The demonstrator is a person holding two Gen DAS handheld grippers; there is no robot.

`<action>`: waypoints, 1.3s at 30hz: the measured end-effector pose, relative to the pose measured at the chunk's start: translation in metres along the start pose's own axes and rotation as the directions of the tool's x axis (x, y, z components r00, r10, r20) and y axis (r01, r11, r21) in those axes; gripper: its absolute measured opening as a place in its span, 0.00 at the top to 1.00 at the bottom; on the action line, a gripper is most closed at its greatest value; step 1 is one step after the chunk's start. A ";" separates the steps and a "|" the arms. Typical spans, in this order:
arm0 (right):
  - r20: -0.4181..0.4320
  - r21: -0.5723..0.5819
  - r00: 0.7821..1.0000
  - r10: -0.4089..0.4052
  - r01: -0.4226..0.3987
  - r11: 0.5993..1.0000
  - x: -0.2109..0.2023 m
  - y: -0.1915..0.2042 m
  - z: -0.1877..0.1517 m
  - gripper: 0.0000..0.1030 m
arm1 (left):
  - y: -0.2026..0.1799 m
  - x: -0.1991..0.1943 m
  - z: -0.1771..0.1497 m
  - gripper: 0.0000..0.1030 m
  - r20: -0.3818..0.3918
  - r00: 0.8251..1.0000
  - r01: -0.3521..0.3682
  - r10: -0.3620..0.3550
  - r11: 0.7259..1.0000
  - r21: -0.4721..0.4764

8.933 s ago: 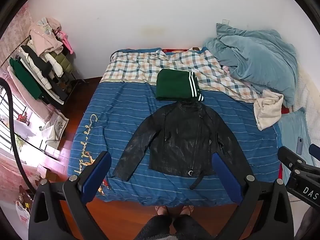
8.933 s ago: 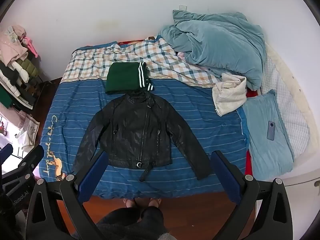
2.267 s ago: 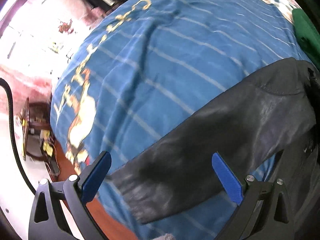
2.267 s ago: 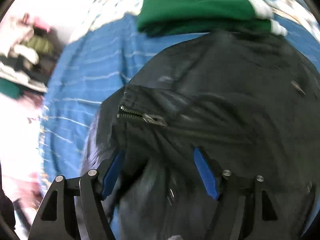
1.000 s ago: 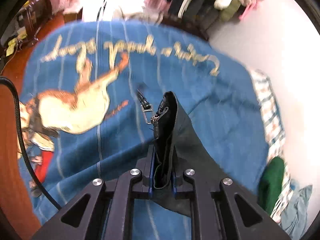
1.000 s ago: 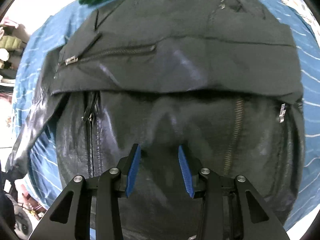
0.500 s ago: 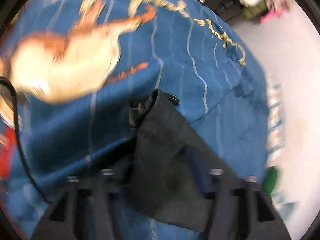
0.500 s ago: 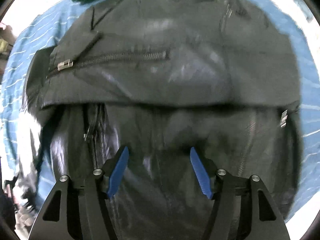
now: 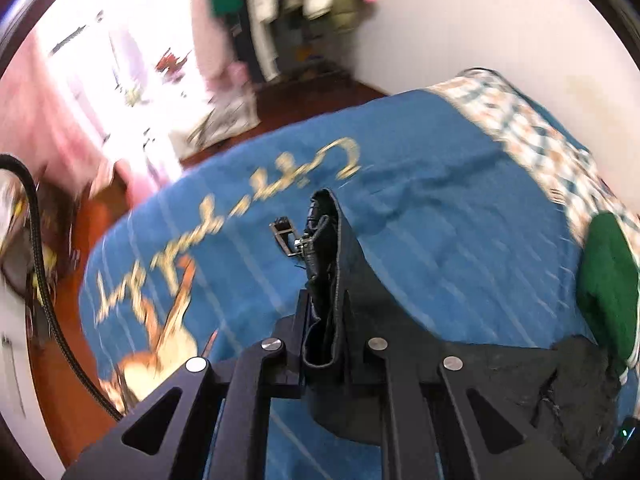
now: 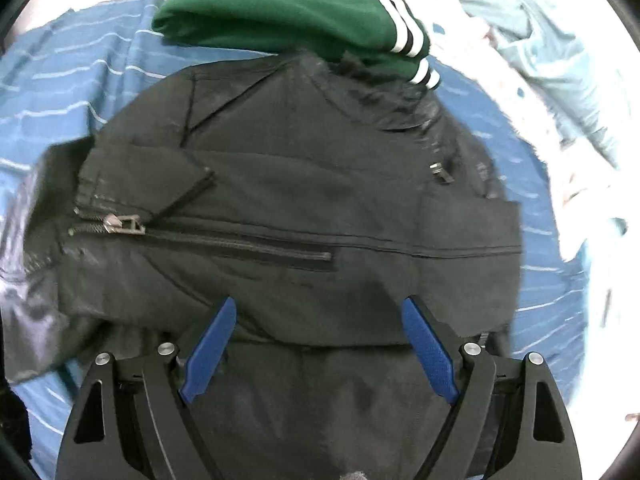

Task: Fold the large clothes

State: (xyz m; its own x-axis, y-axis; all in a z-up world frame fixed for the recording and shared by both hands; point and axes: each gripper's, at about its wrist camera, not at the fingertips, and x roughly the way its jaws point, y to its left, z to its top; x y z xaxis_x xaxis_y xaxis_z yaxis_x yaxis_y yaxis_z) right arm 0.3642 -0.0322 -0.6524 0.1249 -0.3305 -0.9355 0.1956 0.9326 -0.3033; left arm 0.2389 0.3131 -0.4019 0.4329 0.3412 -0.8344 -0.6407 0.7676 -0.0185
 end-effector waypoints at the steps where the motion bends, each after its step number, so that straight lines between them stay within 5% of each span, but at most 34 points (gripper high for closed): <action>1: 0.000 0.009 0.999 0.036 -0.036 0.999 0.003 0.003 0.002 0.16 | -0.011 -0.006 0.005 0.92 0.011 1.000 0.006 -0.006 1.000 0.030; 7: 0.025 0.051 0.990 0.140 -0.141 0.989 0.007 -0.020 0.016 0.16 | -0.097 -0.042 0.015 0.93 0.088 0.994 0.046 -0.068 0.970 0.240; 11: 0.028 0.126 0.987 0.160 -0.162 0.979 0.012 -0.072 0.018 0.16 | -0.184 -0.072 -0.008 0.93 0.102 0.985 0.086 -0.138 0.912 0.402; 14: 0.004 0.202 0.990 0.144 -0.141 0.969 0.022 -0.130 0.009 0.16 | -0.257 -0.090 -0.043 0.93 0.028 0.970 0.199 -0.241 0.859 0.472; 19: -0.045 0.302 0.994 0.102 -0.084 0.950 0.045 -0.227 -0.015 0.16 | -0.388 -0.109 -0.145 0.93 -0.187 0.907 0.413 -0.376 0.718 0.560; 23: -0.104 0.390 0.991 0.083 -0.036 0.920 0.069 -0.299 -0.046 0.16 | -0.456 -0.106 -0.237 0.93 -0.344 0.864 0.503 -0.366 0.625 0.597; 26: -0.130 0.445 0.983 0.127 -0.056 0.894 0.084 -0.338 -0.066 0.16 | -0.488 -0.098 -0.292 0.90 -0.406 0.859 0.511 -0.312 0.568 0.645; 30: -0.102 0.489 0.969 0.223 -0.146 0.860 0.095 -0.373 -0.085 0.16 | -0.502 -0.096 -0.326 0.82 -0.378 0.885 0.465 -0.272 0.553 0.691; 32: -0.088 0.495 0.960 0.265 -0.189 0.848 0.096 -0.387 -0.091 0.16 | -0.502 -0.102 -0.328 0.68 -0.388 0.871 0.491 -0.301 0.553 0.673; 34: -0.070 0.500 0.954 0.292 -0.220 0.838 0.096 -0.399 -0.094 0.16 | -0.499 -0.105 -0.325 0.08 -0.399 0.860 0.510 -0.317 0.556 0.657; 36: -0.052 0.499 0.943 0.330 -0.262 0.826 0.093 -0.412 -0.094 0.16 | -0.496 -0.115 -0.316 0.05 -0.390 0.853 0.522 -0.346 0.568 0.637; 39: -0.023 0.504 0.923 0.383 -0.320 0.802 0.088 -0.424 -0.085 0.16 | -0.485 -0.123 -0.301 0.05 -0.342 0.879 0.477 -0.333 0.597 0.645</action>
State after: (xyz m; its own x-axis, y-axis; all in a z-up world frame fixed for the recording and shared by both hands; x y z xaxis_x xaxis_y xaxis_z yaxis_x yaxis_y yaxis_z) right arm 0.2091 -0.4448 -0.6217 0.1682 0.0555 -0.9842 0.6074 0.7805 0.1478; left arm 0.3059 -0.2647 -0.4564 0.3765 -0.1415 -0.9156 0.2335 0.9709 -0.0540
